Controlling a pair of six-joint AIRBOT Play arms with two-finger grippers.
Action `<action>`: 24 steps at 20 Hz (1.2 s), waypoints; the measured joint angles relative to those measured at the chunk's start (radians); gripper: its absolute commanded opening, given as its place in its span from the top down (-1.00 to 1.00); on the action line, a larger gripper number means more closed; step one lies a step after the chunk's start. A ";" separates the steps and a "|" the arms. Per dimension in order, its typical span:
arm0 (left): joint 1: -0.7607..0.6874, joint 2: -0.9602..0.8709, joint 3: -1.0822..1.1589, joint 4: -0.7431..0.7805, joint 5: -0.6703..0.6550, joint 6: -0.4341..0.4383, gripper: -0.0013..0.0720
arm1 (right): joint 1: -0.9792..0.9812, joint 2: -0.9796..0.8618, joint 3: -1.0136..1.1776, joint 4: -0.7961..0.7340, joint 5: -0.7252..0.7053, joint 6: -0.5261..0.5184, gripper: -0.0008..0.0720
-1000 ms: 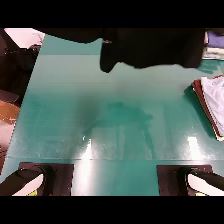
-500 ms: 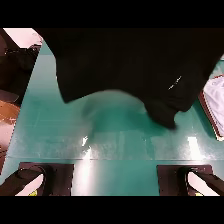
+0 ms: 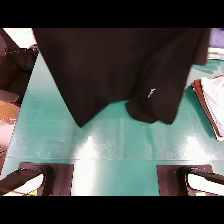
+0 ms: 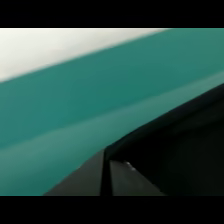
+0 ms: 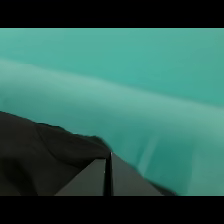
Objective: Fold the shirts.
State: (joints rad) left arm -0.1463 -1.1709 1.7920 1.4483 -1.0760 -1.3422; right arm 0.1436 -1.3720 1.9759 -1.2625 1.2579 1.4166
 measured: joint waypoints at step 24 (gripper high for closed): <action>-0.001 0.243 0.063 0.038 0.081 -0.080 0.89 | 0.009 0.267 0.001 0.008 -0.059 0.022 0.94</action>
State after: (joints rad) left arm -0.1471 -0.9276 1.8545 1.4860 -0.9947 -1.4223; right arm 0.1524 -1.1049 1.9770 -1.2549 1.1988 1.4384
